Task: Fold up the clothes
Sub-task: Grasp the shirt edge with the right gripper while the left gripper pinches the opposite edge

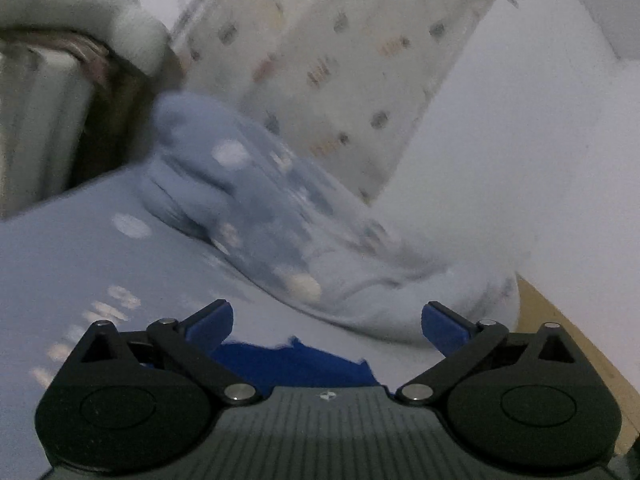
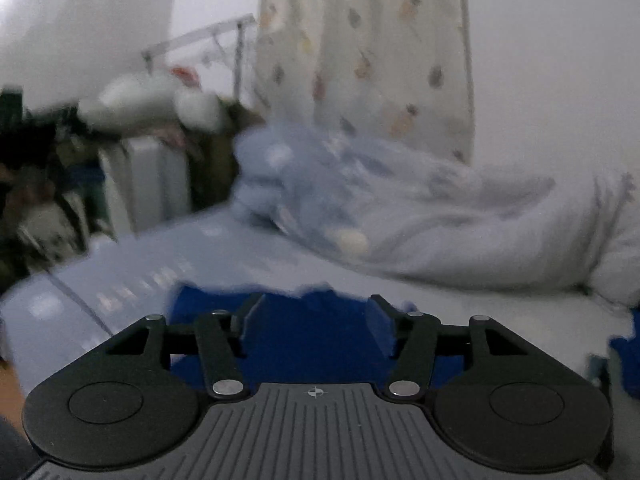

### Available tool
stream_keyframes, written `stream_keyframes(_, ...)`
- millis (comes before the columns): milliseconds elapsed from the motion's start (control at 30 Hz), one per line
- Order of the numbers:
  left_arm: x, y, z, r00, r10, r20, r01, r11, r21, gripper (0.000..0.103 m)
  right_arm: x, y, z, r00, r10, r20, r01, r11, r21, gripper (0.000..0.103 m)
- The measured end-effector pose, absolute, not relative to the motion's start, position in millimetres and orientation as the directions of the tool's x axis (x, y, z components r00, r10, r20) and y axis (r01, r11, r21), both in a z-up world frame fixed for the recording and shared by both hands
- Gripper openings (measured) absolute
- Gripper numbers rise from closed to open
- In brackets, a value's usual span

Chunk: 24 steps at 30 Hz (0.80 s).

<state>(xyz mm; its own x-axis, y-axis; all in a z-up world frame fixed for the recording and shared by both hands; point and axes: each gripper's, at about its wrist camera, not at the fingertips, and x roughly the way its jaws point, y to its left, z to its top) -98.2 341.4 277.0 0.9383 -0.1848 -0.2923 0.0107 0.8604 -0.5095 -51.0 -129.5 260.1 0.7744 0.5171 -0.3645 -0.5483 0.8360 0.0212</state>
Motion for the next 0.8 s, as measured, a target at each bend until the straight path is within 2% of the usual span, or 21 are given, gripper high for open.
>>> stream_keyframes(33,-106,353,280,0.942,-0.162,-0.293,-0.011,0.86,-0.511,0.103,-56,-121,271,0.774,0.54,-0.33,-0.563,0.826,0.03,0.061)
stream_keyframes(133,-120,384,283,0.946,-0.087,-0.312,-0.089,0.856,-0.509,0.103,-68,-78,288,0.726,0.628,-0.281,-0.65,0.76,0.019,0.072)
stream_keyframes(300,-75,421,232,0.902,-0.007,-0.431,-0.221,0.85,-0.477,0.103,-49,24,252,0.621,0.702,-0.348,-0.76,0.649,-0.046,0.074)
stream_keyframes(433,-4,444,163,0.829,-0.053,-0.556,-0.276,0.827,-0.489,0.103,-21,114,178,0.586,0.665,-0.462,-0.795,0.581,-0.173,0.072)
stream_keyframes(533,54,455,111,0.779,-0.12,-0.616,-0.279,0.812,-0.512,0.103,-6,167,122,0.588,0.612,-0.528,-0.806,0.501,-0.317,0.067)
stream_keyframes(633,105,452,74,0.744,-0.194,-0.64,-0.243,0.814,-0.528,0.103,6,205,77,0.58,0.573,-0.579,-0.815,0.41,-0.41,0.062)
stream_keyframes(800,178,445,29,0.687,-0.279,-0.671,-0.189,0.823,-0.536,0.103,24,221,38,0.58,0.54,-0.61,-0.814,0.365,-0.451,0.056)
